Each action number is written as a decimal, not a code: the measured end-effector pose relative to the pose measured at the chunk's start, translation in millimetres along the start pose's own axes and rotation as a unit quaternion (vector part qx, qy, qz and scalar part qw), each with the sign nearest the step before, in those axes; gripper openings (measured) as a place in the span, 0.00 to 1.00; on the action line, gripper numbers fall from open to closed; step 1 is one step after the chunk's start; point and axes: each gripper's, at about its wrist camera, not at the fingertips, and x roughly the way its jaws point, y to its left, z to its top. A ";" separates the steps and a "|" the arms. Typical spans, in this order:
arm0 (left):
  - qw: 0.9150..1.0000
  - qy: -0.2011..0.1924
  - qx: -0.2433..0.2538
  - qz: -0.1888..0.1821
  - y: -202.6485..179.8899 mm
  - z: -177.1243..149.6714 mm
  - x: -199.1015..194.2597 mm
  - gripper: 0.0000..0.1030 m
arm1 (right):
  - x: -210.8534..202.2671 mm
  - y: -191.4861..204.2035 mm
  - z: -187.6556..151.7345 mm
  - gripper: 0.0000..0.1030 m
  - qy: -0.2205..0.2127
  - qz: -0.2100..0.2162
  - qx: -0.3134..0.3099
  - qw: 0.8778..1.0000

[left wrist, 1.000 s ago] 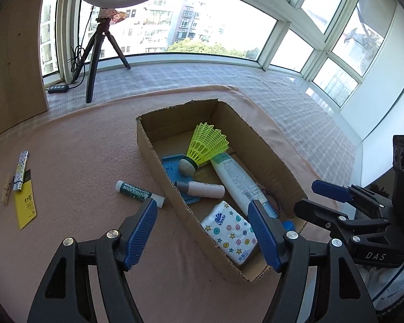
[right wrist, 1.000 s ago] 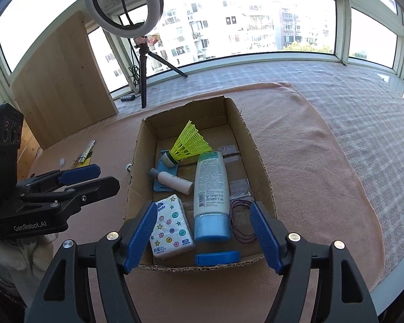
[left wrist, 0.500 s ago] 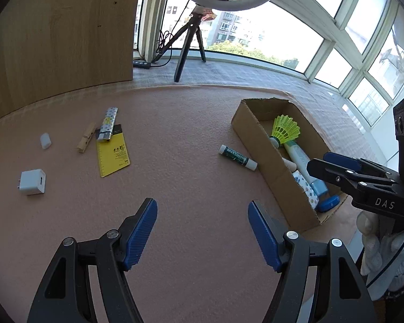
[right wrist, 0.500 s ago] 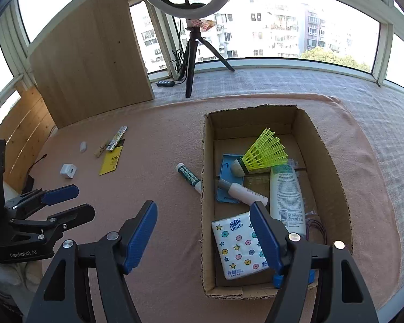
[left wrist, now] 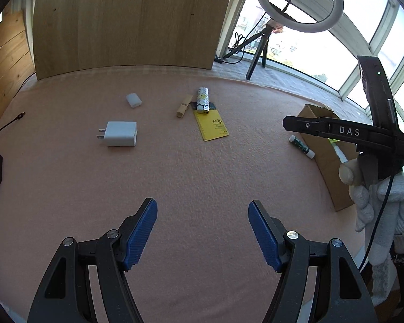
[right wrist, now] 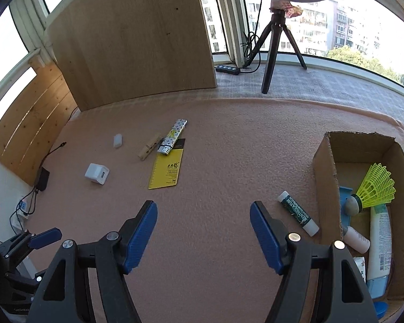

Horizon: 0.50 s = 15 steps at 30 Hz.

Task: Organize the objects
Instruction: 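Move the right tool to the yellow ruler card and grasp it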

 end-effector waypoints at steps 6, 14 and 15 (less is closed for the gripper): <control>0.999 -0.003 -0.037 0.021 49.9 -16.3 -14.4 0.71 | 54.4 30.7 20.3 0.66 0.073 0.020 -0.010 0.997; 0.996 0.000 -0.083 0.041 104.5 -41.2 -28.4 0.71 | 115.0 48.1 44.2 0.66 0.131 0.004 -0.014 0.991; 0.995 0.000 -0.089 0.043 110.4 -43.9 -29.8 0.71 | 121.2 49.2 46.5 0.66 0.136 0.000 -0.013 0.991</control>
